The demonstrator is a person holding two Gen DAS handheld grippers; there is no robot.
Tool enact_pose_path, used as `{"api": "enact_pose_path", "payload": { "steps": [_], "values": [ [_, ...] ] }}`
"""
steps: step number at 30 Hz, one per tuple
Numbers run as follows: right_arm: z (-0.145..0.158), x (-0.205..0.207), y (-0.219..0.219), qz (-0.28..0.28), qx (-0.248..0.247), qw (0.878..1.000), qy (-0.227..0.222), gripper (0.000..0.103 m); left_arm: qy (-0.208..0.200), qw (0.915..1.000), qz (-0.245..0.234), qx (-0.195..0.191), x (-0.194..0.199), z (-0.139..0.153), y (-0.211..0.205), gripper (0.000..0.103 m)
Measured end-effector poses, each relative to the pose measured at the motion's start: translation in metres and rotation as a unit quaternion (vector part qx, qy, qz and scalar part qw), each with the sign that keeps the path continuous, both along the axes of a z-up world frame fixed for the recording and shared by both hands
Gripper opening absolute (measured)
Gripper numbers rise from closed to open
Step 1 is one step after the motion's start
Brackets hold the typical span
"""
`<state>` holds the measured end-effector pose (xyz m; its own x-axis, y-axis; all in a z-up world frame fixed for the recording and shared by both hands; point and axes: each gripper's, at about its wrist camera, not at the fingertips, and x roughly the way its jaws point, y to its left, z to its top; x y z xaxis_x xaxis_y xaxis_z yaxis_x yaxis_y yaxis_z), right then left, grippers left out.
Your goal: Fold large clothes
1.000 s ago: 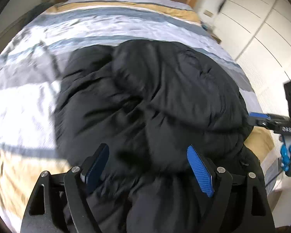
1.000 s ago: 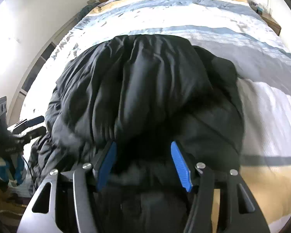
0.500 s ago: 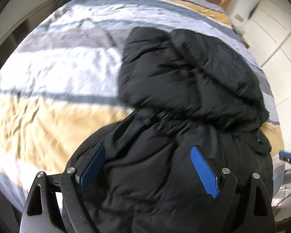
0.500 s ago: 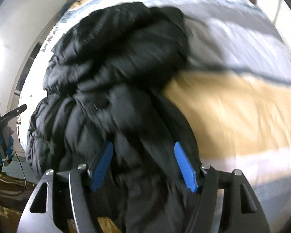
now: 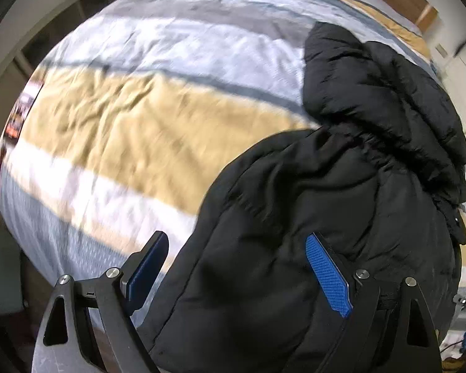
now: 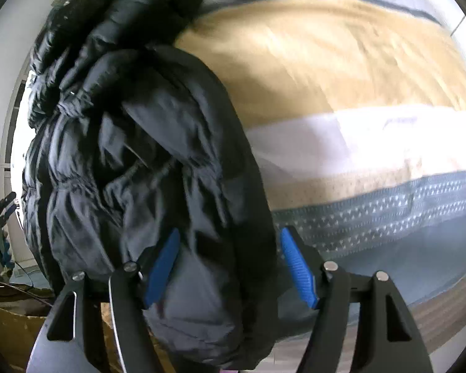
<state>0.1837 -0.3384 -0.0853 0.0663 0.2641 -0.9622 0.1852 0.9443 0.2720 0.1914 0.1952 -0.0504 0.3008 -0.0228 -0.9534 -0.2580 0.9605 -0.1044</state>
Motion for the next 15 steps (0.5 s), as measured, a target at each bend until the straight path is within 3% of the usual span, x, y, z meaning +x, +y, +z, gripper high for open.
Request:
{"api": "enact_pose_path", "payload": {
  "steps": [4, 9, 15],
  "values": [
    [-0.012, -0.007, -0.002, -0.005, 0.006, 1.000, 0.015, 0.067, 0.020, 0.9992, 0.033, -0.001, -0.023, -0.011, 0.023, 0.089],
    [-0.028, -0.013, 0.001, -0.005, 0.013, 0.999, 0.029, 0.069, 0.047, 0.9967, 0.058, -0.033, -0.045, -0.032, 0.044, 0.089],
    [-0.046, -0.024, -0.005, -0.016, 0.038, 0.998, 0.043, 0.071, 0.068, 0.9845, 0.071, -0.145, -0.066, -0.062, 0.049, 0.089]
  ]
}}
